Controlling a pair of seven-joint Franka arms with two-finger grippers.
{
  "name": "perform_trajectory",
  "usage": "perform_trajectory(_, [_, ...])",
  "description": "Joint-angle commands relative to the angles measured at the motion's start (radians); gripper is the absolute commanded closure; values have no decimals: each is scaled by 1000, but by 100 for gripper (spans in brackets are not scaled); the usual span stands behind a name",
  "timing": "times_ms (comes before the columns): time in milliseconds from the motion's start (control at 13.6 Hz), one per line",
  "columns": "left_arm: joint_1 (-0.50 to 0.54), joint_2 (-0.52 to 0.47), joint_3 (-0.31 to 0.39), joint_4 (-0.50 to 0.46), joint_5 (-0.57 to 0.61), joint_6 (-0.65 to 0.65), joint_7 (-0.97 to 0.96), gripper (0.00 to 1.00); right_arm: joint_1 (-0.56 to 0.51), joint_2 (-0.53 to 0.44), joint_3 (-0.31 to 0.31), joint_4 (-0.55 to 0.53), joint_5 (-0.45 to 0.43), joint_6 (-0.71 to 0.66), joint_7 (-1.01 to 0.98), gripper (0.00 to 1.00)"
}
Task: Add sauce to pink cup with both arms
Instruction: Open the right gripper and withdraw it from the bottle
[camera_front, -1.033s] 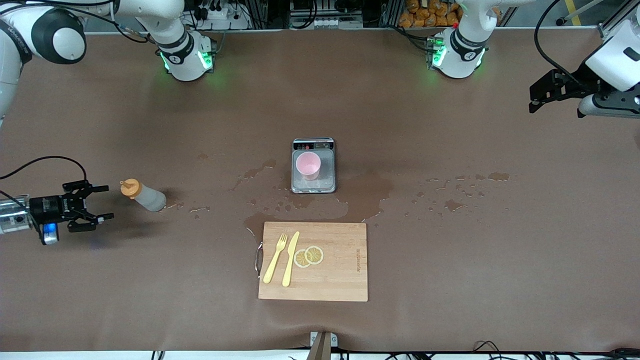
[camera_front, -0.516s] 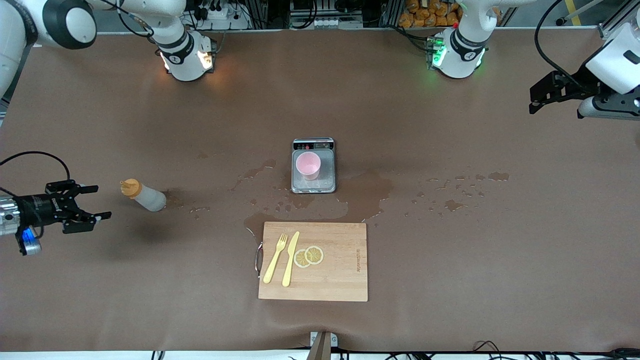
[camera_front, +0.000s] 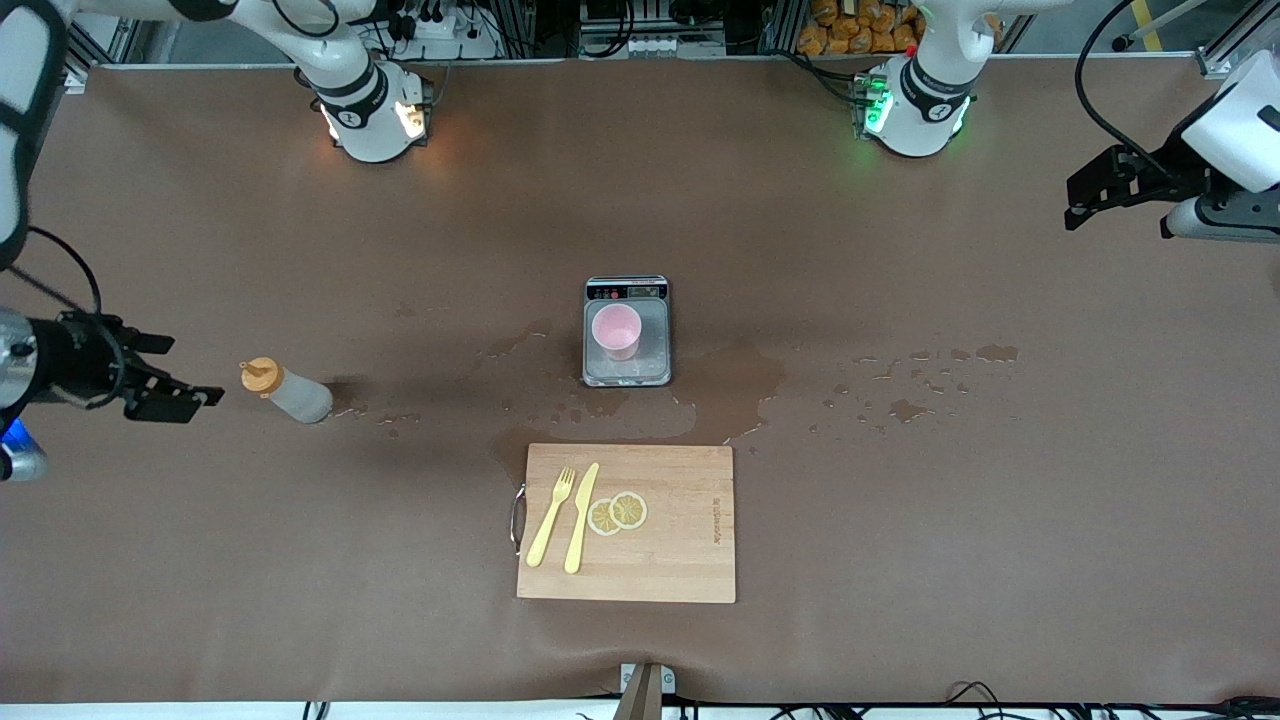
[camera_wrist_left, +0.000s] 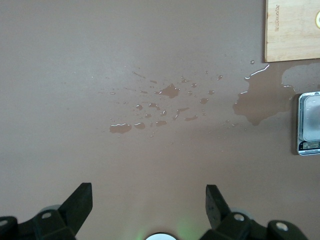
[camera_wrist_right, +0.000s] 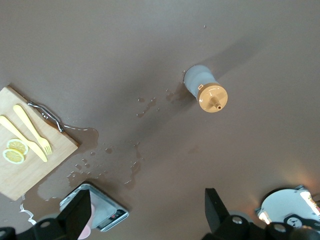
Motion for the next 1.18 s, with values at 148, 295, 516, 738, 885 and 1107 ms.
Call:
perform_trajectory(148, [-4, 4, 2, 14, 12, -15, 4, 0, 64, -174, -53, -219, -52, 156, -186, 0])
perform_trajectory(295, [-9, 4, 1, 16, 12, -15, 0, 0, 32, -272, -56, -383, -58, 248, -351, 0])
perform_trajectory(516, [-18, 4, -3, 16, 12, -19, -5, 0, 10, -394, -49, -578, -93, 364, -425, 0])
perform_trajectory(738, [-17, 5, -4, 18, 12, -19, -7, 0, 6, -406, -34, -609, -104, 378, -429, 0])
perform_trajectory(885, [-17, 5, -6, 18, 12, -19, -7, 0, -45, -466, 56, -710, -136, 469, -429, 0])
perform_trajectory(1107, [-10, 5, -6, 16, 12, -19, -4, 0, -113, -530, 137, -823, -159, 554, -422, 0])
